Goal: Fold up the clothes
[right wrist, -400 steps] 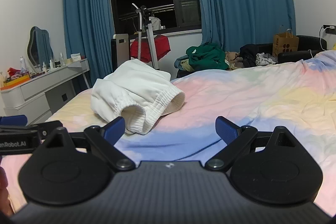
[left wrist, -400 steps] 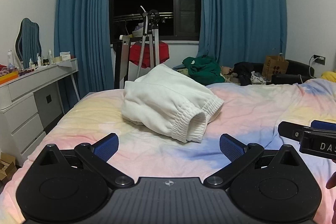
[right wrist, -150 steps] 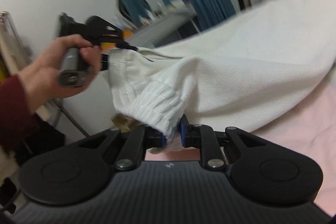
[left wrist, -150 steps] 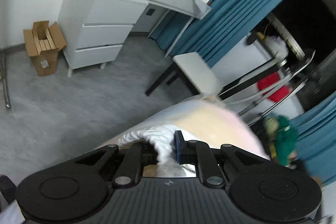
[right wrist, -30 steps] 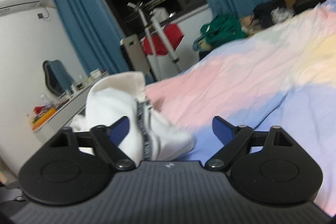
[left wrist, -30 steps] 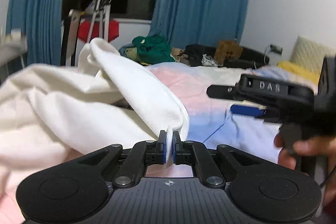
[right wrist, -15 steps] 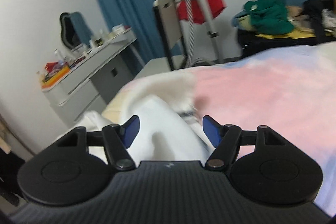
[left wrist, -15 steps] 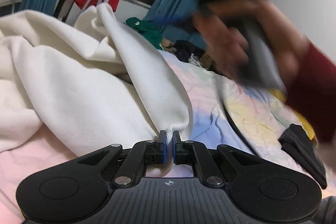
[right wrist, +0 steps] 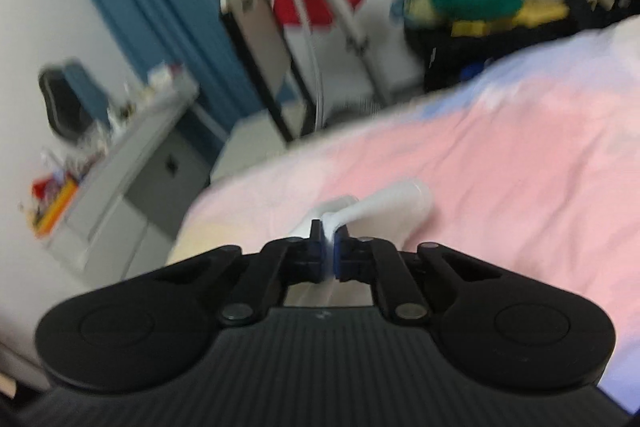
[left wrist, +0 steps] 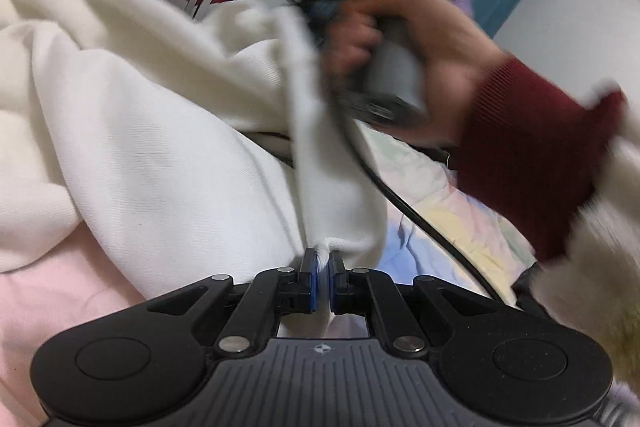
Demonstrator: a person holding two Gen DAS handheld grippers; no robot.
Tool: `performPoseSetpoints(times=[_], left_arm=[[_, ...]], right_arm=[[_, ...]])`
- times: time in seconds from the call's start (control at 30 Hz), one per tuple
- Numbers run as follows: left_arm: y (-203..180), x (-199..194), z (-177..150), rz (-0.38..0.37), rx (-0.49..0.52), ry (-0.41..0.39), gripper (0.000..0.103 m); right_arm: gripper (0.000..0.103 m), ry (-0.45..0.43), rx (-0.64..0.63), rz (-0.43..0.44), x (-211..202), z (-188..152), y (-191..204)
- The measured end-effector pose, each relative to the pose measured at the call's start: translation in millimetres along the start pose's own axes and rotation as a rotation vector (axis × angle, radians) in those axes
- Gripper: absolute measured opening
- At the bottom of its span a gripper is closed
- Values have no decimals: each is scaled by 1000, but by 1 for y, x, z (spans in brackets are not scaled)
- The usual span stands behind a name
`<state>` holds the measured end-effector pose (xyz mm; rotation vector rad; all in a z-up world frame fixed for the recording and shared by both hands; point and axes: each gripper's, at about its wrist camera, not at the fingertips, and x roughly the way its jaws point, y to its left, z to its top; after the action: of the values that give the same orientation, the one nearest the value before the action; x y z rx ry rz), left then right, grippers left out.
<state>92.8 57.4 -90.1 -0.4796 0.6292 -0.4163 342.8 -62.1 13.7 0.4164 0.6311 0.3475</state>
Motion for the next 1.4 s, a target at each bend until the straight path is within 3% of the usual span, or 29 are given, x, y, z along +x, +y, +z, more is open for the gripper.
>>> performPoseSetpoints(times=[0.17,0.33,0.5,0.67,0.77,0.87,0.97,1.03,1.17,1.23,1.4], left_arm=[[-1,-3,-3,14,39,26,6],[-9,-6,-11,27,103,31,6],[-18,-8,-20,48,171,44,6],[-22,-10,-34,105,239,73,6],[-19,-8,-28,134,249,74,6],[-26,2,-12,142,287,50,8],[-64,-3,-18,167,347,12,24],[-80,-6,-17,189,387,-15,42],[-86,-3,-10,221,443,-41,50],[-86,3,-1,208,446,-50,62],[-115,36,25,229,623,-34,71]], right_arm=[[6,-191,76,-67,-73,17,-51],[6,-280,148,-183,-145,14,-134],[6,-258,319,-255,-204,-32,-233],[6,-133,554,-219,-230,-92,-296],[6,-107,716,-180,-234,-119,-304],[6,-129,723,-189,-238,-130,-291],[6,-169,706,-204,-243,-138,-277],[6,-176,706,-212,-242,-141,-272],[6,-207,712,-231,-238,-141,-273],[6,-221,719,-239,-234,-138,-274],[6,-256,718,-232,-231,-144,-275]])
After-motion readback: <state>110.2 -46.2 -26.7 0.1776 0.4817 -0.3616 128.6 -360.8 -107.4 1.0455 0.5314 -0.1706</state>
